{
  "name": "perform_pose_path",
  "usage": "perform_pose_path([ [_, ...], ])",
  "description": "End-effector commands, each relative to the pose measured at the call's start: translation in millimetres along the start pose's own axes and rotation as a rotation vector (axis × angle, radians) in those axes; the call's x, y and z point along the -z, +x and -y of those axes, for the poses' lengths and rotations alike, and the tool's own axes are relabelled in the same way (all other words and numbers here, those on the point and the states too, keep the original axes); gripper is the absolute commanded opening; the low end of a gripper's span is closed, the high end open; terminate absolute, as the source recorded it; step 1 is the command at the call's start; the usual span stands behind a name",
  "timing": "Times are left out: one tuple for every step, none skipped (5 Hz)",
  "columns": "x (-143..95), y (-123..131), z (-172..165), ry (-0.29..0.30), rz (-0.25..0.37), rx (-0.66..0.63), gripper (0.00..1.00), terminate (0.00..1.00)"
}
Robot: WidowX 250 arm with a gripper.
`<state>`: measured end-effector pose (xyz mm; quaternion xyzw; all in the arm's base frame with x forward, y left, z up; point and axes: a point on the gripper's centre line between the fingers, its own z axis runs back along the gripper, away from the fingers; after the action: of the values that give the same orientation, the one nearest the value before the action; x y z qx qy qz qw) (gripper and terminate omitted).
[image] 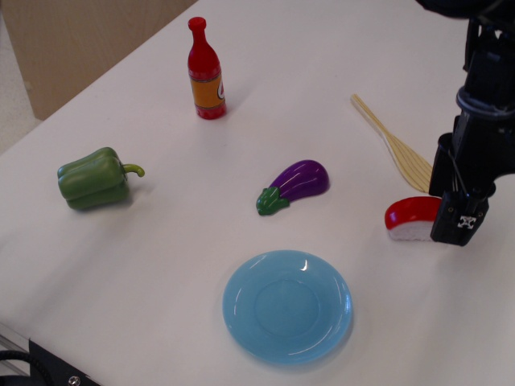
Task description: Put sushi on plate
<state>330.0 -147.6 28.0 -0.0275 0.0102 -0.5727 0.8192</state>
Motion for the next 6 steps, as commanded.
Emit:
perform_pose_path([
  [-9.6,-11.1,-21.0,0.113,0.04,-0.093,1.0,0.0],
  [-10.0,-12.3,-21.6,0.083,0.064,-0.118,1.0,0.0],
  [-8.4,-14.7,-18.1,0.095,0.052,-0.15,0.0,0.0],
  [-19.7,-26.0,-9.8,0.118,0.051,-0.204,0.0,0.0],
  [-41.3,-48.6,7.5,0.156,-0.002,-0.267,0.0,0.0],
  [-67.0,-82.4,35.6,0.152,-0.022,-0.359,0.0,0.0],
])
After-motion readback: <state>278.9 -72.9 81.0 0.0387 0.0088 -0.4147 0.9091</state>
